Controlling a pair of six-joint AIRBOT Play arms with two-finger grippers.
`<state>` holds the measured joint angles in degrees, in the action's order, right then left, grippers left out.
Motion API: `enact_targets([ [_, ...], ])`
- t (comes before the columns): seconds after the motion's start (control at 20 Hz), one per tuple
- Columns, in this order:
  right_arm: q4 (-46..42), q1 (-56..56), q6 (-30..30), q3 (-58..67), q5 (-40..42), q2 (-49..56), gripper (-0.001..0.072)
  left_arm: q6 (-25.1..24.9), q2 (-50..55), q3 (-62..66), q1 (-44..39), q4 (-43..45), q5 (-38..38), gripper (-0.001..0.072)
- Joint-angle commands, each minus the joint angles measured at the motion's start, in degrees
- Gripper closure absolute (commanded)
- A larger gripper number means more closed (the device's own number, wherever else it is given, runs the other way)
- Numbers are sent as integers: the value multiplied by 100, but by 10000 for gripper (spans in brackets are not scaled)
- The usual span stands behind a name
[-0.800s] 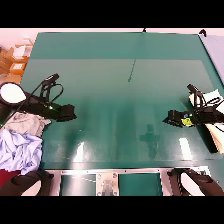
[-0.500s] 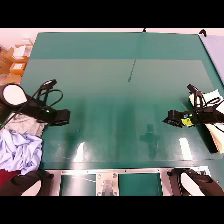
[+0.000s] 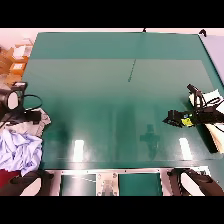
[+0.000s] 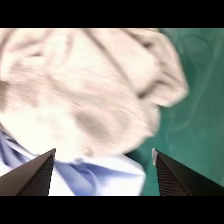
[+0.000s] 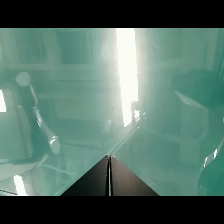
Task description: Fold the shirts.
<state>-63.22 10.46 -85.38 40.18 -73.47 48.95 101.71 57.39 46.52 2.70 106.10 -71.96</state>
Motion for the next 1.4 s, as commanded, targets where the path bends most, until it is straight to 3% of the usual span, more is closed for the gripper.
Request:
enact_targets([
  [0.0,0,-2,-2,0,-2,-4,697,-546,562,-166,892,-212,885,-13],
  [0.1,0,-2,-2,-2,-2,-4,697,-761,960,-166,955,-433,1073,-1],
  [0.15,2,-2,-2,-2,-2,-4,697,-778,1156,-166,955,-470,1104,159],
  [0.2,0,0,-2,-2,-2,-4,698,-785,1307,-166,955,-461,1091,373],
  [0.25,2,-2,-2,-2,-2,-4,698,-837,1412,-166,955,-463,1060,635],
  [0.3,2,-2,-2,-2,-2,-4,698,-907,1427,-164,953,-472,1038,690],
  [0.5,0,-2,-2,-2,-2,-4,697,-970,1325,643,925,-667,573,692],
  [0.7,13,-2,-2,0,22,-2,698,-1355,894,2249,114,-1878,192,692],
  [0.85,24,-2,-2,0,22,-2,697,-1349,625,3187,-1093,-2806,433,692],
  [1.0,22,0,-2,0,20,-2,697,-1207,719,3305,-2197,-3451,925,692],
  [1.15,24,0,-4,37,63,-2,697,-1161,1246,3305,-3237,-3770,1458,692],
  [1.3,24,0,-7,44,87,-2,691,-1154,2015,3305,-3757,-3904,1731,690],
  [1.35,26,0,-7,44,103,-2,618,-1169,2288,3305,-3803,-3998,1725,541],
])
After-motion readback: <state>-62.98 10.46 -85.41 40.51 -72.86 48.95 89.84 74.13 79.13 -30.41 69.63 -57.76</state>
